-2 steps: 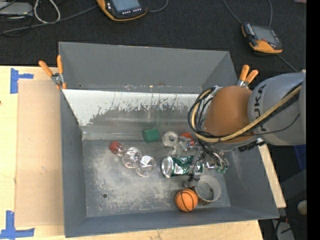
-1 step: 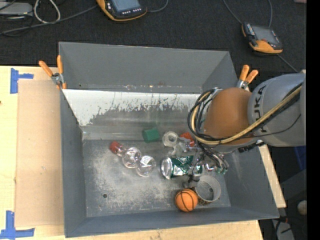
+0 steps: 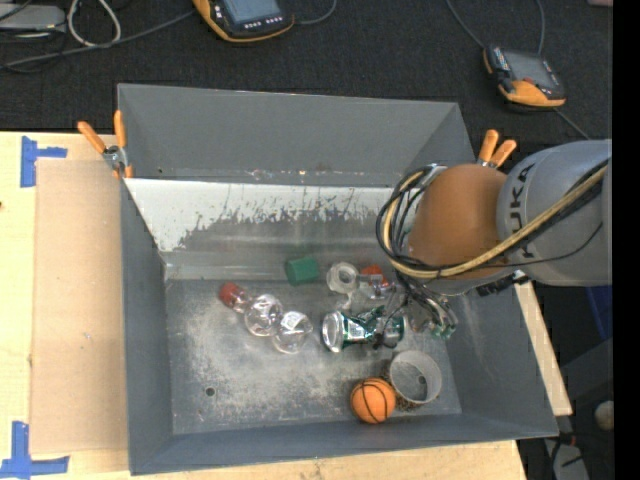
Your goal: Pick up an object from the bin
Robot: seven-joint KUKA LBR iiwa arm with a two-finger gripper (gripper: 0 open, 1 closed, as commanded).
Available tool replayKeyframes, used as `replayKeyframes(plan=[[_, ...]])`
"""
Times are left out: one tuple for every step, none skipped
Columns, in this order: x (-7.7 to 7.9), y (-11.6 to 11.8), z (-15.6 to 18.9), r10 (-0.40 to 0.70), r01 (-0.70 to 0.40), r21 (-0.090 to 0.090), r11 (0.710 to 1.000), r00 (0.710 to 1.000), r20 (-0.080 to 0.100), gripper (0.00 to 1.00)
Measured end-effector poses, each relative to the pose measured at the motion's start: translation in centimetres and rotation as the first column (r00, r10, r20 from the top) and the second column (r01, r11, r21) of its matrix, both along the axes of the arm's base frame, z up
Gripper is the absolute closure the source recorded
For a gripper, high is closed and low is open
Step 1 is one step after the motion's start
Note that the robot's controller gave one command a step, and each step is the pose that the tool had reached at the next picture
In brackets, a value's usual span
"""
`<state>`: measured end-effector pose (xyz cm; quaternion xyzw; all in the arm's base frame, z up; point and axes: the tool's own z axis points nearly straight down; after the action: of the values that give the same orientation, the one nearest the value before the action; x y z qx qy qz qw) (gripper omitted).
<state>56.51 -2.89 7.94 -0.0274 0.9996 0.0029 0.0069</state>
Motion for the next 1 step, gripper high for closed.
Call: replayKeyframes(plan=[[0.0,-0.01,0.01,-0.001,0.001,0.0,1.0,1.0,0.0,1.0]])
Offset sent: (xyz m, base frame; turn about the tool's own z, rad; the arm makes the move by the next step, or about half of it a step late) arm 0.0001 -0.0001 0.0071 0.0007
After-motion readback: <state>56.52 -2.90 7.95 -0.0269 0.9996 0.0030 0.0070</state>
